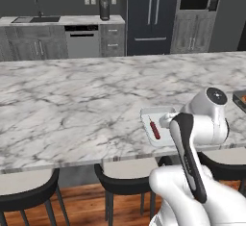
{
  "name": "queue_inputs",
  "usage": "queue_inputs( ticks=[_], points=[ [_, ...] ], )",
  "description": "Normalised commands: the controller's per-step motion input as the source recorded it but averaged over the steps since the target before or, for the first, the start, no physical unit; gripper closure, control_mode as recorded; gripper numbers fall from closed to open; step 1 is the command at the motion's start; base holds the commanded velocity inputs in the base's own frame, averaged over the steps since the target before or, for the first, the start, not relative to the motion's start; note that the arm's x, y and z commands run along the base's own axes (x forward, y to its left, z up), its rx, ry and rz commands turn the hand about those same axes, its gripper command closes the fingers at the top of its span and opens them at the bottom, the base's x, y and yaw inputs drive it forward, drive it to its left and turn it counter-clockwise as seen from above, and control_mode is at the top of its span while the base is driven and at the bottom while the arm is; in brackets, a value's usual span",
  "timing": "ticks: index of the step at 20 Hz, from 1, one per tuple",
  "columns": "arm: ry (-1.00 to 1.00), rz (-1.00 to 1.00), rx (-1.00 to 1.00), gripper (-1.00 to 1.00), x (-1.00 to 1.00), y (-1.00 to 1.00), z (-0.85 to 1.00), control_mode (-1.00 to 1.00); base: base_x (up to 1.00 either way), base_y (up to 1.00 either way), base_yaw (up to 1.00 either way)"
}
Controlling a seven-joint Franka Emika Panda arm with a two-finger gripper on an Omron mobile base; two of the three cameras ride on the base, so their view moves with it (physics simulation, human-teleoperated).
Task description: Place one cooked food and one vegetable from the large plate to each tupperware container.
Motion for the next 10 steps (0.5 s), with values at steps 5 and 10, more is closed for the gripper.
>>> queue_inputs(
  ticks=[5,10],
  points=[
    [-0.12,0.0,0.0,-1.0,-0.25,0.13,0.68,-1.0,0.0,0.0,0.0],
    [-0.11,0.01,0.0,-1.0,-0.18,0.02,0.58,1.0,-0.11,0.0,0.0]
  ],
)
